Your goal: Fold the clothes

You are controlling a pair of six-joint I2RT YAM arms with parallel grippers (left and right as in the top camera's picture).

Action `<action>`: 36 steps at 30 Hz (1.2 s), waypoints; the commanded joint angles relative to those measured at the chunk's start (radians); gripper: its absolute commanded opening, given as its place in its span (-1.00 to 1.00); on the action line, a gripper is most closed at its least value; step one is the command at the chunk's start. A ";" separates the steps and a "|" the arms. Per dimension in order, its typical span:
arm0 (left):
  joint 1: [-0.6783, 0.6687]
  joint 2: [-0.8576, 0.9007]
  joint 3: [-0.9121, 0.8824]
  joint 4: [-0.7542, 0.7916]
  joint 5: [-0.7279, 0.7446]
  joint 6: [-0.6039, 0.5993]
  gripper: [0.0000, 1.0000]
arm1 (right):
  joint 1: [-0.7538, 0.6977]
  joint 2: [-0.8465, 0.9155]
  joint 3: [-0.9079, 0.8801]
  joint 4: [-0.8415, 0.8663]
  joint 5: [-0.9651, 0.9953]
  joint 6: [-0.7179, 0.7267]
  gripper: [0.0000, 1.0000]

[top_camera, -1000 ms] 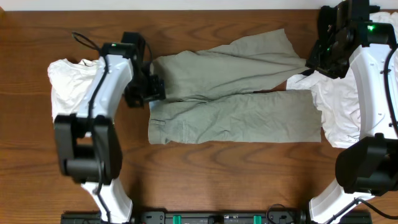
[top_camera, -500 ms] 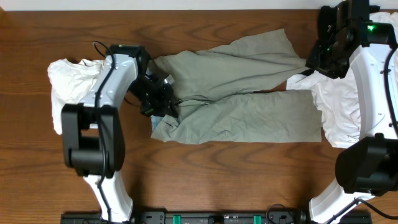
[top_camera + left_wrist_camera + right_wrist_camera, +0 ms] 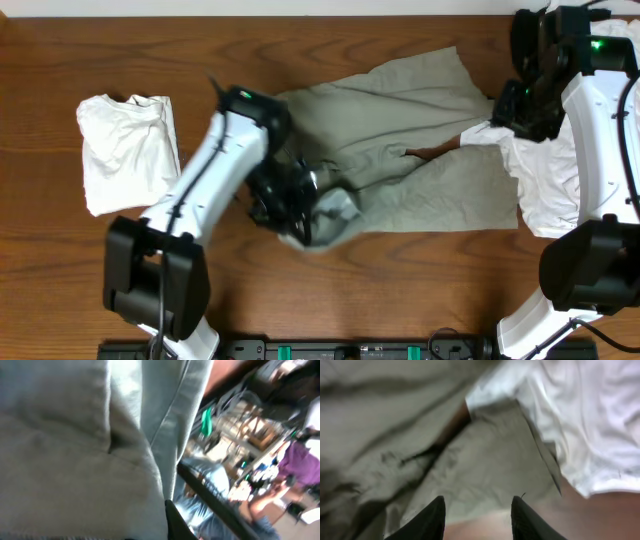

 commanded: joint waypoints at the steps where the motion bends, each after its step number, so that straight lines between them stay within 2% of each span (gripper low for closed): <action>1: -0.064 0.005 -0.083 -0.038 -0.060 -0.006 -0.88 | -0.006 -0.016 0.010 -0.038 0.039 -0.048 -0.16; 9: -0.119 0.005 -0.292 0.089 -0.359 -0.317 -0.74 | -0.006 -0.016 0.010 -0.106 0.124 -0.070 -0.08; 11: -0.118 0.005 -0.312 0.116 -0.401 -0.380 -0.72 | -0.006 -0.016 0.007 -0.106 0.138 -0.071 0.05; 13: -0.118 0.005 -0.315 0.134 -0.402 -0.397 -0.72 | -0.008 -0.016 -0.003 -0.105 0.140 -0.071 0.11; 20: -0.118 0.005 -0.315 0.159 -0.402 -0.412 -0.70 | -0.008 -0.016 -0.127 -0.076 0.084 -0.071 0.11; 21: -0.118 0.005 -0.315 0.156 -0.401 -0.418 -0.54 | -0.008 -0.016 -0.157 -0.068 0.079 -0.071 0.11; 24: -0.118 0.005 -0.315 0.114 -0.371 -0.418 -0.42 | -0.009 -0.016 -0.254 -0.043 0.082 -0.072 0.11; 29: -0.118 0.005 -0.315 0.114 -0.369 -0.388 -0.42 | -0.014 -0.016 -0.368 -0.021 0.109 -0.070 0.11; 36: -0.118 0.005 -0.315 0.165 -0.369 -0.388 -0.40 | -0.043 -0.016 -0.393 -0.014 0.216 -0.024 0.12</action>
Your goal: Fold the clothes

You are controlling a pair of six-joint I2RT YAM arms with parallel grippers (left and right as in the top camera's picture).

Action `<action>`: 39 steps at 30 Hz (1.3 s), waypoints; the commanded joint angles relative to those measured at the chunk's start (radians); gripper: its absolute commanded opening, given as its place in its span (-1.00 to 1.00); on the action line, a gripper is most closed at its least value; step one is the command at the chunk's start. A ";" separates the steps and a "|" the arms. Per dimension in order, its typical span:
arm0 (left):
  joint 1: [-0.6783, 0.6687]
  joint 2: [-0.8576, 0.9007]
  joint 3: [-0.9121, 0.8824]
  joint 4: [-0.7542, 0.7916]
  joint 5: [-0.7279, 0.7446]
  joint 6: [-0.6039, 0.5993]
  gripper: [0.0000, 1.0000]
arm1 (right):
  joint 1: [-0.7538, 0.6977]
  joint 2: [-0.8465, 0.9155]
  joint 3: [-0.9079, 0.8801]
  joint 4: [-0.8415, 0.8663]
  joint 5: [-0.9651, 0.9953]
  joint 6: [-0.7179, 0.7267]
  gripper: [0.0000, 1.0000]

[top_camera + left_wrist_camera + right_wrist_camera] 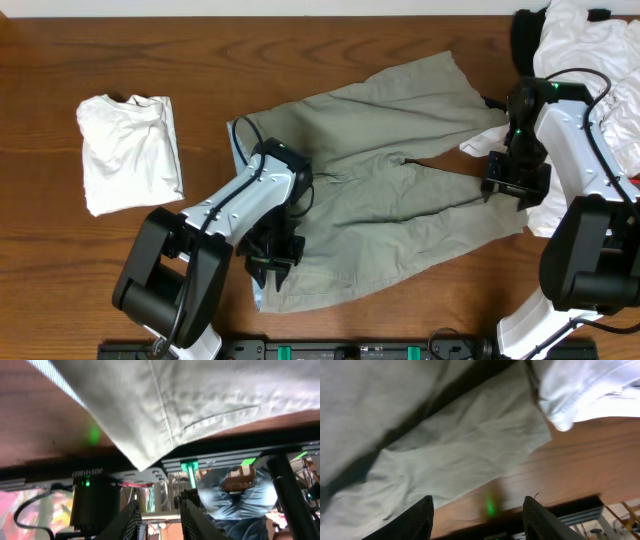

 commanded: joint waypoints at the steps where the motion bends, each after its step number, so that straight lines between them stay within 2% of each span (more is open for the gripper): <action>1: 0.001 0.005 -0.003 0.009 0.002 0.013 -0.40 | -0.046 -0.016 -0.004 0.005 0.069 0.033 0.12; 7: 0.002 0.005 -0.003 0.062 0.002 0.013 -0.40 | -0.121 -0.016 -0.042 0.022 0.048 0.031 0.13; 13: 0.001 0.005 -0.003 0.132 0.002 0.000 -0.40 | -0.156 -0.016 -0.150 0.140 -0.130 -0.073 0.12; 23: 0.001 0.005 -0.003 0.154 0.002 -0.003 -0.40 | -0.161 -0.016 -0.230 0.303 -0.075 -0.063 0.12; 27: 0.001 0.005 -0.003 0.157 0.002 -0.003 -0.40 | -0.174 -0.016 -0.231 0.299 0.010 -0.027 0.12; 33: 0.001 0.005 -0.003 0.157 0.001 -0.003 -0.39 | -0.217 -0.016 -0.231 0.283 0.010 -0.036 0.12; 39: 0.001 0.005 -0.003 0.156 0.001 -0.003 -0.40 | -0.228 -0.016 -0.234 0.278 -0.110 -0.112 0.14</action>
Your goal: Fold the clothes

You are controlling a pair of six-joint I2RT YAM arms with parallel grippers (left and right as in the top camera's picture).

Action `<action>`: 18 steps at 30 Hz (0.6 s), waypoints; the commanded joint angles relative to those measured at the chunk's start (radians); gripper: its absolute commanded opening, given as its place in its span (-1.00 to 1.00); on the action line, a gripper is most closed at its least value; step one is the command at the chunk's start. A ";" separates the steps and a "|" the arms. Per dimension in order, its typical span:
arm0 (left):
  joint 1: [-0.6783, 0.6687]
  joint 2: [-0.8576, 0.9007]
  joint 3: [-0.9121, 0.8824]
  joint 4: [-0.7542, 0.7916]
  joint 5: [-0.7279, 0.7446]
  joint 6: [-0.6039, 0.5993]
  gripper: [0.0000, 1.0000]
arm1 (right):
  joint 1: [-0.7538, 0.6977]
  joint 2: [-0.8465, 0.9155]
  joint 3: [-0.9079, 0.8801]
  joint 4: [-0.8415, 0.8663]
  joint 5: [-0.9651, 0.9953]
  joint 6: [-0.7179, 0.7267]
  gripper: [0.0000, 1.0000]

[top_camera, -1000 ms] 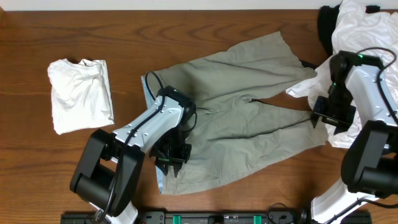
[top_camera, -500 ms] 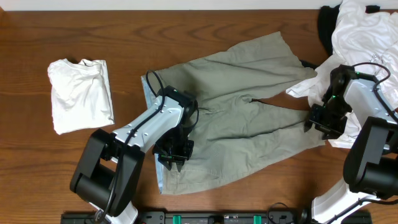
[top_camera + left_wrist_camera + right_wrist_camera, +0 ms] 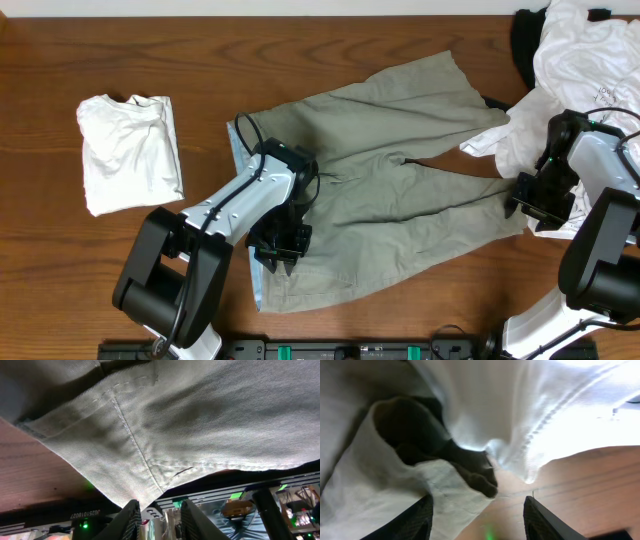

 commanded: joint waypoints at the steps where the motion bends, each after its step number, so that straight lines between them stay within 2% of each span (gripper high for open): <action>1: 0.001 0.005 -0.003 -0.003 0.001 0.002 -0.40 | -0.004 -0.016 -0.008 0.002 -0.083 -0.058 0.14; 13: 0.001 0.005 -0.003 -0.014 0.001 0.002 -0.40 | -0.001 -0.016 -0.092 0.121 -0.100 -0.060 0.15; 18: 0.001 0.005 -0.003 -0.014 0.001 0.002 -0.40 | -0.001 -0.016 -0.105 0.150 -0.102 -0.060 0.07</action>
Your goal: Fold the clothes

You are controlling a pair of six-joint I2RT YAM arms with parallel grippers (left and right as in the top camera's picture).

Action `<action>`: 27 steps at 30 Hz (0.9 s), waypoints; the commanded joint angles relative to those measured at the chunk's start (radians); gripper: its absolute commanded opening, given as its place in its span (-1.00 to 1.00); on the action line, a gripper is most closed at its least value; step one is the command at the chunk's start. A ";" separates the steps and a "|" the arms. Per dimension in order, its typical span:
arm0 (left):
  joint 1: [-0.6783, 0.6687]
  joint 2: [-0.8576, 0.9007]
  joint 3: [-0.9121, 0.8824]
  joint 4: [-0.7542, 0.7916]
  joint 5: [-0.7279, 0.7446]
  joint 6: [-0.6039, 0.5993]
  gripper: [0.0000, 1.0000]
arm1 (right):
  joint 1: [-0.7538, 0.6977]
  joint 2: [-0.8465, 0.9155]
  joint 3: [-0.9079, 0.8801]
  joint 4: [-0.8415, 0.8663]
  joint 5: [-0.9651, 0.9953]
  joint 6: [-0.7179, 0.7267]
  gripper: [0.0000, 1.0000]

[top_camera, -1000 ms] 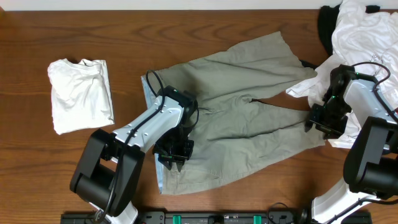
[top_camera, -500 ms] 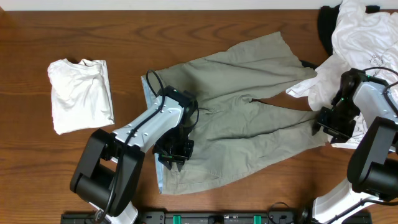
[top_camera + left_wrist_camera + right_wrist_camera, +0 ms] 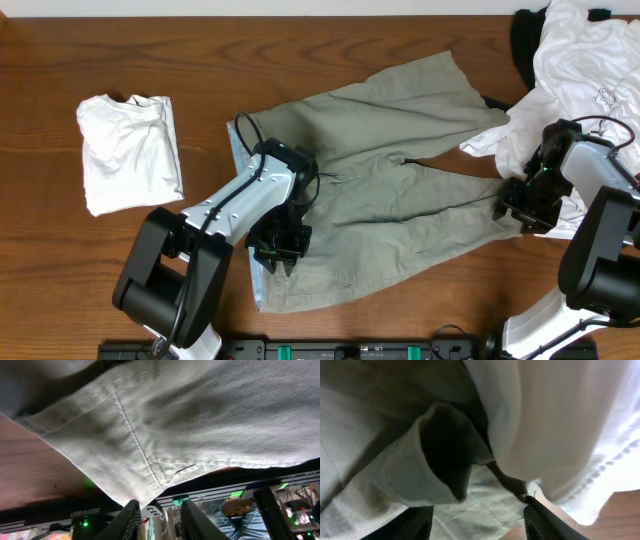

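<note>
Grey-green trousers (image 3: 400,200) lie spread flat across the middle of the table, waist to the left and legs to the right. My left gripper (image 3: 278,245) hovers over the waist's front corner. In the left wrist view it (image 3: 159,522) is open, the cloth corner (image 3: 135,475) just above its fingertips. My right gripper (image 3: 522,205) is at the hem of the near leg. In the right wrist view it (image 3: 477,525) is open wide, its fingers either side of the hem opening (image 3: 445,455).
A folded white shirt (image 3: 128,150) lies at the left of the table. A heap of white clothes (image 3: 590,70) lies at the right edge, overlapping the trouser leg ends, with a dark garment (image 3: 522,45) behind it. The table's front edge is close below the waist.
My right gripper has shifted a little to the left, from the edge of the white heap onto the trouser leg hem. The left gripper and the trousers are where they were.
At first the trousers were bunched up at my left gripper in the middle, with my right gripper at the leg ends by the white heap. Then they lay spread flat and both grippers were open, left at the waist corner, right at the near leg hem, where they stay.
</note>
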 commanded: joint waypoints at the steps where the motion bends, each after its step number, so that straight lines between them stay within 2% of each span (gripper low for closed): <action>1: 0.001 0.005 -0.003 -0.005 0.001 0.002 -0.40 | -0.001 -0.016 -0.006 0.011 -0.016 -0.011 -0.01; 5: 0.001 0.005 -0.003 -0.002 0.001 0.002 -0.40 | -0.001 -0.019 0.003 0.013 -0.016 -0.011 -0.35; 8: 0.001 0.005 -0.003 -0.002 0.000 0.002 -0.40 | -0.001 -0.038 0.026 -0.008 -0.016 0.005 -0.42; 14: 0.002 0.005 -0.002 0.006 -0.018 -0.002 -0.42 | -0.001 -0.161 0.092 -0.052 -0.016 0.008 -0.97; 15: 0.002 0.005 0.000 0.006 -0.018 -0.002 -0.44 | -0.001 -0.187 0.098 -0.061 -0.016 0.008 -0.97; 19: 0.002 -0.002 0.013 0.006 -0.036 -0.004 -0.72 | -0.001 -0.281 0.102 -0.093 -0.016 0.002 -0.98; 22: 0.002 -0.038 0.028 0.005 -0.090 -0.045 -0.73 | -0.001 -0.319 0.102 -0.117 -0.017 -0.013 -0.98; 27: 0.001 -0.200 0.037 0.013 -0.103 -0.102 -0.72 | -0.001 -0.333 0.101 -0.148 -0.016 -0.028 -0.97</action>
